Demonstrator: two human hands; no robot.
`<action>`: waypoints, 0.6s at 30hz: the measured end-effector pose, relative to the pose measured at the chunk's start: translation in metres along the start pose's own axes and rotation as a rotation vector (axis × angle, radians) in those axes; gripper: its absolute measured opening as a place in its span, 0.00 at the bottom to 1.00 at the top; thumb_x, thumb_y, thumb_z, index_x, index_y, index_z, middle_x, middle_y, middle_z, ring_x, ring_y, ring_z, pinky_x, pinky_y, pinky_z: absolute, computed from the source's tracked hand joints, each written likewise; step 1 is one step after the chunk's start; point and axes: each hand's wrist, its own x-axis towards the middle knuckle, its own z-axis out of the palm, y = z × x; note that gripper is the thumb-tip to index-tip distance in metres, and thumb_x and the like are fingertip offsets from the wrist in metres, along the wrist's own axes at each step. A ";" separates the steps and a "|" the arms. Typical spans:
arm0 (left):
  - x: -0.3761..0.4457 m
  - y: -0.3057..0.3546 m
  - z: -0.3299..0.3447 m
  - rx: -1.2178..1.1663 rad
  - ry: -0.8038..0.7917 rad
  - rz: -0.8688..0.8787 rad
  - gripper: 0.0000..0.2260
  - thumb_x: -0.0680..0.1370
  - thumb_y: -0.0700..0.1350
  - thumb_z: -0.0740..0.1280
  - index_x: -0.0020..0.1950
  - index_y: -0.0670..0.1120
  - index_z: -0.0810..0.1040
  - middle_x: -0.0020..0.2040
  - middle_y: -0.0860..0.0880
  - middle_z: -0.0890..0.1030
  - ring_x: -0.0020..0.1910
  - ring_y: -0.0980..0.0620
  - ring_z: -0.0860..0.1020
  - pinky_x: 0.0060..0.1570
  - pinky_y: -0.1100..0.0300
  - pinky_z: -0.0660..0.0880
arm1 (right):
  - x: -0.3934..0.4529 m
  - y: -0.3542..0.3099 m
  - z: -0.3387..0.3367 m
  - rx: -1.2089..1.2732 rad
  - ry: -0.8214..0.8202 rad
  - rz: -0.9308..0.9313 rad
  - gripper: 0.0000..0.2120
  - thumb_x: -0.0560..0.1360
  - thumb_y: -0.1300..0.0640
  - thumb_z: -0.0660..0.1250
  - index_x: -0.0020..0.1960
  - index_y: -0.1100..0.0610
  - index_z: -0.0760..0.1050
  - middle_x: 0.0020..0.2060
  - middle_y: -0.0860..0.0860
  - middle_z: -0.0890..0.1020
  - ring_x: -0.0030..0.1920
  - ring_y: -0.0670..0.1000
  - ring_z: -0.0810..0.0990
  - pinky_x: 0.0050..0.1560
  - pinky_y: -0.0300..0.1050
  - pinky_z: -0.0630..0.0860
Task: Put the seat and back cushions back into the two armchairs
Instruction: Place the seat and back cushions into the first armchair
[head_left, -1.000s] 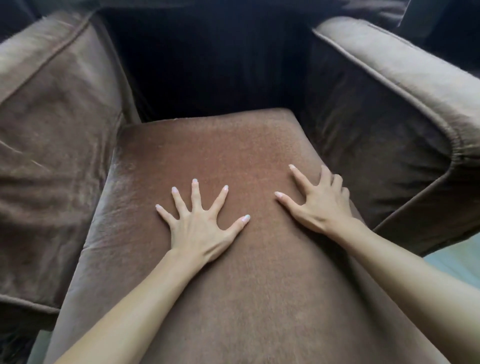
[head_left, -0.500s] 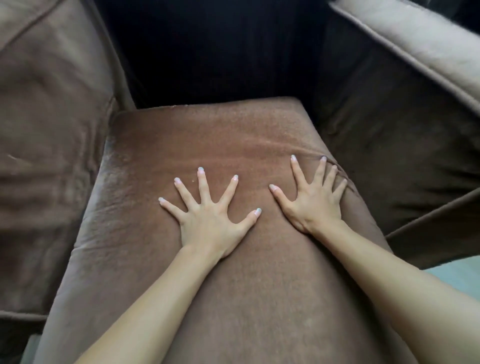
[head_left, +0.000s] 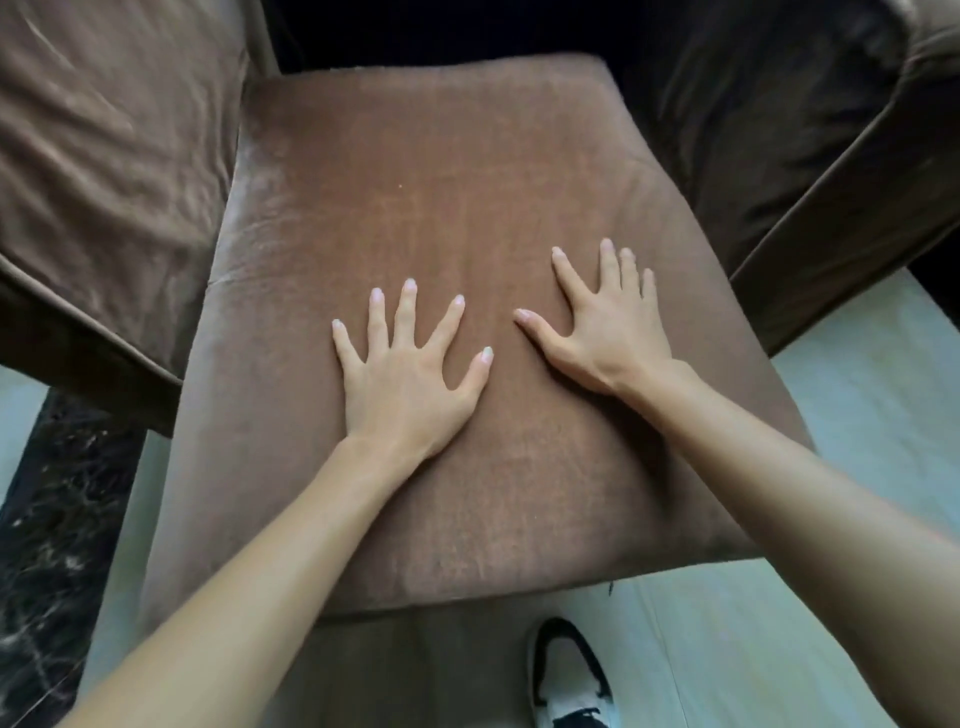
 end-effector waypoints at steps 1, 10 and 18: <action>-0.013 -0.001 0.001 0.008 0.010 0.010 0.31 0.79 0.72 0.44 0.81 0.65 0.48 0.84 0.48 0.45 0.83 0.43 0.41 0.77 0.32 0.41 | -0.016 -0.001 0.002 -0.007 0.007 -0.028 0.44 0.74 0.22 0.47 0.84 0.43 0.48 0.83 0.64 0.47 0.83 0.64 0.44 0.82 0.63 0.43; -0.138 -0.035 0.037 0.019 0.284 0.067 0.28 0.81 0.61 0.58 0.80 0.54 0.65 0.82 0.45 0.59 0.82 0.43 0.55 0.77 0.35 0.53 | -0.151 -0.004 0.048 -0.075 0.326 -0.199 0.36 0.79 0.31 0.55 0.81 0.48 0.62 0.81 0.63 0.59 0.82 0.64 0.57 0.78 0.68 0.56; -0.179 -0.047 0.052 -0.042 0.401 -0.030 0.26 0.80 0.59 0.60 0.78 0.54 0.68 0.82 0.45 0.62 0.82 0.41 0.55 0.78 0.34 0.48 | -0.191 0.010 0.077 -0.069 0.535 -0.126 0.30 0.80 0.33 0.59 0.77 0.45 0.70 0.80 0.58 0.65 0.81 0.60 0.62 0.76 0.76 0.52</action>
